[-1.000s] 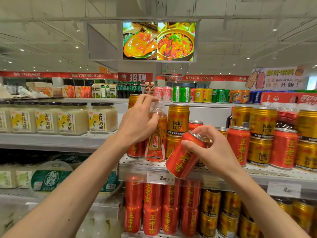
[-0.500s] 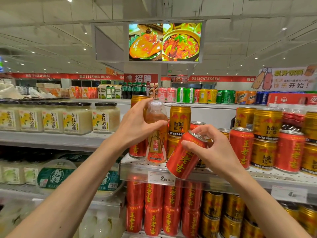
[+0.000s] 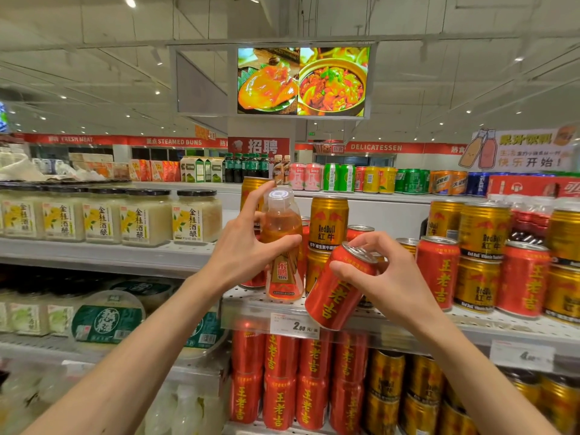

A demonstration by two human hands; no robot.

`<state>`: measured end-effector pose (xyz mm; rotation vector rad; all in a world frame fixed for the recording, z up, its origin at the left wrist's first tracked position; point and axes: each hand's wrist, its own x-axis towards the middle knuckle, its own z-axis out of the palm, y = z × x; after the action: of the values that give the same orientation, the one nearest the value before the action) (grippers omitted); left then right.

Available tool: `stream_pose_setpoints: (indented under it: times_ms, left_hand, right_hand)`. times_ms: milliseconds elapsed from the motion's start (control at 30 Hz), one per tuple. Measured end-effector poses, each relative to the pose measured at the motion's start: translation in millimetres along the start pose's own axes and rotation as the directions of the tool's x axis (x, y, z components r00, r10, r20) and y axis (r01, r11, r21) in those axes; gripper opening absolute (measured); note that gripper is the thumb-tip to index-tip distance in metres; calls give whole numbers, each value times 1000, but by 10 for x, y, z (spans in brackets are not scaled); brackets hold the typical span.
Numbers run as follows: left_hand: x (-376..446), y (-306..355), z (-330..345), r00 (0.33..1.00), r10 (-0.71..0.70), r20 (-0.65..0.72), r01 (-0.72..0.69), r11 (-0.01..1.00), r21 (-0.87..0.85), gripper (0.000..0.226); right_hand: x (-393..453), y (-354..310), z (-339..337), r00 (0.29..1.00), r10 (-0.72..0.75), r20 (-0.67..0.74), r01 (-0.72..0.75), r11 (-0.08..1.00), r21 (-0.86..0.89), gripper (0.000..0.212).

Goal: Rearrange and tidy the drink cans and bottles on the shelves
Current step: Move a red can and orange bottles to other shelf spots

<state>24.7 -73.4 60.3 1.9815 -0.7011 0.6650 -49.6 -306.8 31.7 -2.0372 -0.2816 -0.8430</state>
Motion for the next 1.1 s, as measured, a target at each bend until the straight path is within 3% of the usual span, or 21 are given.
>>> stream_pose_setpoints:
  times_ms: [367,667,1100]
  left_hand:
    - [-269,-47,-404,997,-51,-51,52,999,10,95]
    - [-530,-151,-690,999,-53,12,52,996,76,92]
    - [-546,-294,-612,993,-109,36,108,994,18,91]
  right_hand:
    - [-9,-187,130,996,-89,3,89,995,-41,44]
    - [200,-332,651,957,-289,36,286,908,-306,56]
    - [360,-297,906,960,-272,71,269,815,-513,58]
